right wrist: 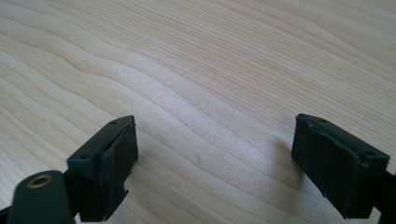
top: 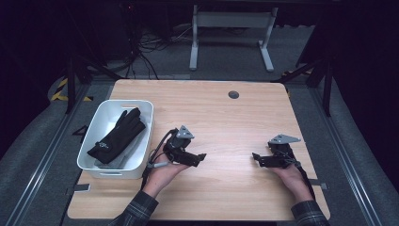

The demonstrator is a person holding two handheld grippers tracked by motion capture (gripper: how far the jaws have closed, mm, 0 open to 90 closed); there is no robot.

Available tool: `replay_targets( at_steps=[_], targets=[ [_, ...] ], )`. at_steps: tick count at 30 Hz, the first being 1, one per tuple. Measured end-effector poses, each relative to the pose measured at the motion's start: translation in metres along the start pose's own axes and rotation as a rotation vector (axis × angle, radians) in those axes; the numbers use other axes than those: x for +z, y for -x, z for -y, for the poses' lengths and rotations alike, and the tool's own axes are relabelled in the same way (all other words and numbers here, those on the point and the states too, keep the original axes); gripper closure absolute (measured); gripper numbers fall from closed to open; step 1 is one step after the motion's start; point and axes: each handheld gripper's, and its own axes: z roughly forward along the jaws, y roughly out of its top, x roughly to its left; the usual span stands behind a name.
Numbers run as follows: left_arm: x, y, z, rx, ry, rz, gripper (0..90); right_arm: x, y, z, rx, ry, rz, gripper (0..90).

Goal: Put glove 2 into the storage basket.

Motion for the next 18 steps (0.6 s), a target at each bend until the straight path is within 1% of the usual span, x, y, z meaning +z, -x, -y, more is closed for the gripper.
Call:
replay_targets(
  at_steps=[3,9,11,13,15,18],
  targets=[
    [0.008,0.004,0.002,0.006,-0.007,0.007,15.5,0.0,0.0,0.0,-0.001,0.0,-0.001,14.8],
    [0.024,0.012,0.01,0.037,-0.025,0.011,15.2,0.0,0.0,0.0,-0.002,0.0,-0.002,14.8],
    [0.03,0.015,0.013,0.041,-0.034,0.013,15.2,0.0,0.0,0.0,-0.002,0.0,-0.002,14.9],
    [0.037,0.018,0.016,0.056,-0.05,0.005,15.1,0.0,0.0,0.0,-0.003,0.001,-0.002,14.8],
    [0.044,0.022,0.021,0.077,-0.06,-0.011,15.1,0.0,0.0,0.0,-0.003,0.001,-0.002,14.8],
    [0.052,0.026,0.025,0.091,-0.077,-0.017,14.8,0.0,0.0,0.0,-0.004,0.001,-0.003,14.9]
  ],
)
